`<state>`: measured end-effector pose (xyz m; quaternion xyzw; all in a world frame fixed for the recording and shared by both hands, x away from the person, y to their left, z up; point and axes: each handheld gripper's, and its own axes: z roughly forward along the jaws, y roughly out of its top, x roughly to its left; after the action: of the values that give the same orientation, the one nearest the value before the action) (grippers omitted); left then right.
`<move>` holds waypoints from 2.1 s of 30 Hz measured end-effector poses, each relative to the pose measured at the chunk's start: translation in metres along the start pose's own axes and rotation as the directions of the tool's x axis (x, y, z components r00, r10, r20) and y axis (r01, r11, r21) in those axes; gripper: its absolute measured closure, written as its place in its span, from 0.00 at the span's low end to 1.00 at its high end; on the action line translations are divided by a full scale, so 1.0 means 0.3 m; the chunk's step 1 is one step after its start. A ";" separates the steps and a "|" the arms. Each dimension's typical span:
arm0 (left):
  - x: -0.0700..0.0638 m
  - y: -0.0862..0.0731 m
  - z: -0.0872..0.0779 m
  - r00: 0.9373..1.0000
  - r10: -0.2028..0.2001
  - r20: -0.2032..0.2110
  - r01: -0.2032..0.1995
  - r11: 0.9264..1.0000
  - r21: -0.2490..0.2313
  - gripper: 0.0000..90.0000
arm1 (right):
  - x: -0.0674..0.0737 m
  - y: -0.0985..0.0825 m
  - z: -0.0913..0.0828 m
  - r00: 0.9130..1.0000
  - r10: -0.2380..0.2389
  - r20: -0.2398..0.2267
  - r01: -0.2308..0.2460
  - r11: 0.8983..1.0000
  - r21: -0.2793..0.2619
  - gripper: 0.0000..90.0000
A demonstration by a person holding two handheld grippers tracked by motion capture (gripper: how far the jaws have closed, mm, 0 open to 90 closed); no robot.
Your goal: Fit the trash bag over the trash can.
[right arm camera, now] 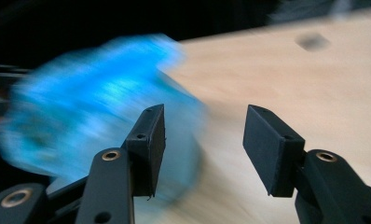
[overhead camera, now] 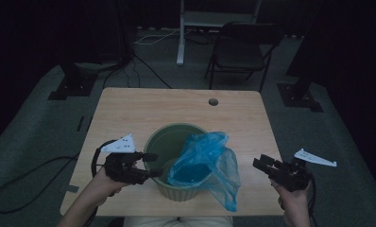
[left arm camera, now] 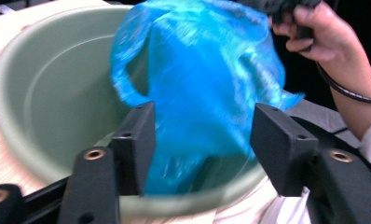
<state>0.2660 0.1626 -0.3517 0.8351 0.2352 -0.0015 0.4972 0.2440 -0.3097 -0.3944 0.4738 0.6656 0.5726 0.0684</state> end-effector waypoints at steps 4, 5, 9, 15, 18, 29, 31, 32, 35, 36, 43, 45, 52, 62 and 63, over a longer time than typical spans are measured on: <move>-0.008 0.060 0.048 0.998 0.001 0.066 -0.002 1.000 0.019 0.43 | 0.148 0.081 0.099 0.977 -0.095 -0.193 0.102 0.994 0.028 0.49; -0.007 0.072 0.063 0.997 0.001 0.073 -0.003 1.000 0.031 0.43 | 0.186 0.092 0.134 0.964 -0.119 -0.236 0.134 0.990 0.050 0.48; -0.001 0.099 0.127 0.999 0.036 0.035 -0.039 0.995 0.097 0.48 | 0.289 0.100 0.268 0.925 -0.181 -0.333 0.240 0.960 0.143 0.46; 0.017 0.095 0.179 0.998 0.064 0.020 -0.066 0.989 0.130 0.93 | 0.306 0.081 0.356 0.911 -0.212 -0.354 0.296 0.933 0.204 0.91; 0.018 0.091 0.156 0.997 0.078 0.004 -0.078 0.991 0.107 1.00 | 0.291 0.079 0.339 0.910 -0.216 -0.354 0.298 0.934 0.197 1.00; 0.044 0.036 -0.076 0.983 0.069 -0.170 -0.068 0.998 0.011 1.00 | 0.150 0.077 0.185 0.964 -0.192 -0.186 0.219 0.966 0.137 1.00; 0.044 0.015 -0.105 0.979 0.069 -0.193 -0.067 0.998 0.018 1.00 | 0.109 0.081 0.161 0.974 -0.178 -0.139 0.195 0.973 0.121 1.00; 0.042 0.003 -0.117 0.975 0.072 -0.211 -0.069 0.997 0.018 1.00 | 0.087 0.082 0.151 0.979 -0.160 -0.125 0.174 0.978 0.113 1.00; 0.039 -0.026 -0.145 0.967 0.080 -0.242 -0.075 0.997 0.032 1.00 | 0.045 0.082 0.136 0.987 -0.135 -0.088 0.143 0.984 0.104 1.00; 0.038 -0.035 -0.152 0.961 0.074 -0.265 -0.070 0.997 0.027 1.00 | 0.024 0.080 0.130 0.990 -0.120 -0.077 0.128 0.987 0.101 1.00; 0.038 -0.101 -0.185 0.968 0.056 -0.245 -0.054 0.998 0.016 1.00 | -0.045 0.064 0.137 0.995 -0.058 -0.078 0.067 0.992 0.109 1.00; 0.027 -0.102 -0.178 0.969 0.075 -0.236 -0.071 0.997 0.025 1.00 | -0.038 0.067 0.147 0.995 -0.069 -0.072 0.077 0.990 0.119 0.98; 0.039 -0.078 -0.156 0.986 0.052 -0.161 -0.052 0.999 0.001 0.74 | -0.006 0.117 0.154 0.994 -0.094 -0.060 0.099 0.991 0.092 0.71; 0.050 -0.059 -0.114 0.990 0.051 -0.135 -0.052 0.999 -0.006 0.74 | 0.089 0.230 0.101 0.982 -0.185 -0.045 0.184 0.983 -0.025 0.57; 0.050 -0.059 -0.114 0.990 0.051 -0.135 -0.052 0.999 -0.006 0.74 | 0.089 0.230 0.101 0.982 -0.185 -0.045 0.184 0.983 -0.025 0.57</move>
<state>0.2643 0.2038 -0.3526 0.8368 0.2464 0.0688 0.4841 0.2869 -0.2767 -0.3353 0.3957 0.7020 0.5817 0.1106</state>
